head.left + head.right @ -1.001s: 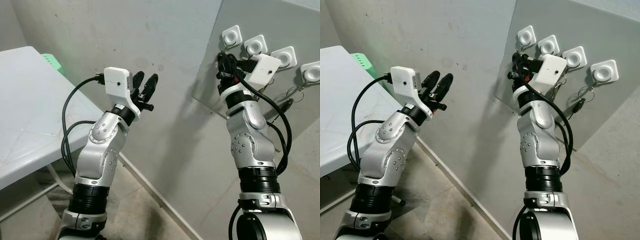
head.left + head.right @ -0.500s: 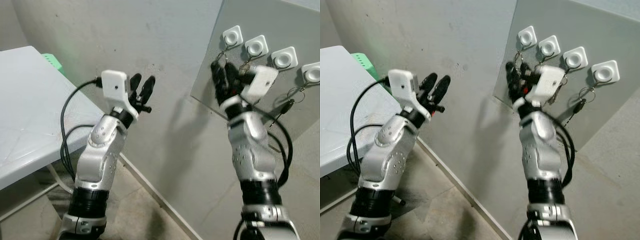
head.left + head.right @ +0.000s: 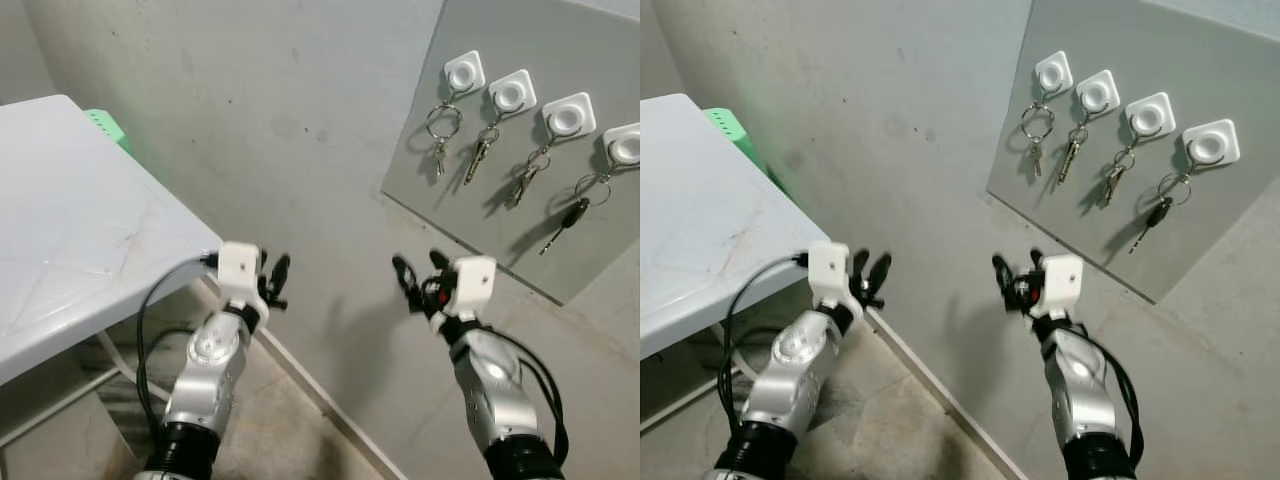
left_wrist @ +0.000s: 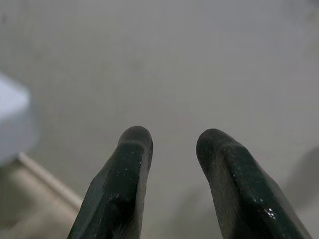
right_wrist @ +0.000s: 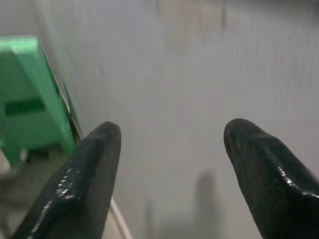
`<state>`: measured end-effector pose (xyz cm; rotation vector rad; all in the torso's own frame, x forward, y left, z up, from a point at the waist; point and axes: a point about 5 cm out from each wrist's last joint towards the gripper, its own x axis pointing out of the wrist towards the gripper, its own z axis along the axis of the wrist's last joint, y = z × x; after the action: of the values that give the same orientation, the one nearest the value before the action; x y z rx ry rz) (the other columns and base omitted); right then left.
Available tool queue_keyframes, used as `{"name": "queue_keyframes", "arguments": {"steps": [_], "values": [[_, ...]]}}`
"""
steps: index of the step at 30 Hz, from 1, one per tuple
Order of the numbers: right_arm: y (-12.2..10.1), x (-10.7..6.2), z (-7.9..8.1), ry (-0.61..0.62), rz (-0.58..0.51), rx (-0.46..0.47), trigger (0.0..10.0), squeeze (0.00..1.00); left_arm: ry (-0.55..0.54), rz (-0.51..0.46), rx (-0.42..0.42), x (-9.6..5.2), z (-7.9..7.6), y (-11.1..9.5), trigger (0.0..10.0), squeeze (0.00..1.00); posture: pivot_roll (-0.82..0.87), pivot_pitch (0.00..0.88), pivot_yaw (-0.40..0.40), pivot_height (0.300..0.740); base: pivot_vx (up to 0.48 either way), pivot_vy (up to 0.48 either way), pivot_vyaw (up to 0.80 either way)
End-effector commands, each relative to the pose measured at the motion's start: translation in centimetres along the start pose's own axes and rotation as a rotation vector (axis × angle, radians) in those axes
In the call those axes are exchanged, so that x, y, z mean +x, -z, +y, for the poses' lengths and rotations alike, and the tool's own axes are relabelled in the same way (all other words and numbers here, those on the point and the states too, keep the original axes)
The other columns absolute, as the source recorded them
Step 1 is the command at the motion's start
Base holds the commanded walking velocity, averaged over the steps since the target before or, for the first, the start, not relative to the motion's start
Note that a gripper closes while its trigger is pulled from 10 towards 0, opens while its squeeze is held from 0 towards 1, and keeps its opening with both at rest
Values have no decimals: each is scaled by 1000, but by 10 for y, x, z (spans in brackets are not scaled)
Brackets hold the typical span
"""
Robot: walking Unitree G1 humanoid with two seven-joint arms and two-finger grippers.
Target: Hang keys on a hook
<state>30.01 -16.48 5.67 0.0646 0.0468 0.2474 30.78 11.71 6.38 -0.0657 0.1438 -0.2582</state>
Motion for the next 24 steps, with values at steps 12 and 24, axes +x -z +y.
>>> {"name": "queue_keyframes", "arguments": {"steps": [12,24], "values": [[86,-63,-15,86,362,29,10000,1000,-45,302,-12,-44,12,94,10000,0,133,0,-94,740,0,0,0],[119,-107,-20,148,544,27,10000,0,-72,418,-29,-67,24,119,10000,0,123,0,-88,740,0,0,0]]}}
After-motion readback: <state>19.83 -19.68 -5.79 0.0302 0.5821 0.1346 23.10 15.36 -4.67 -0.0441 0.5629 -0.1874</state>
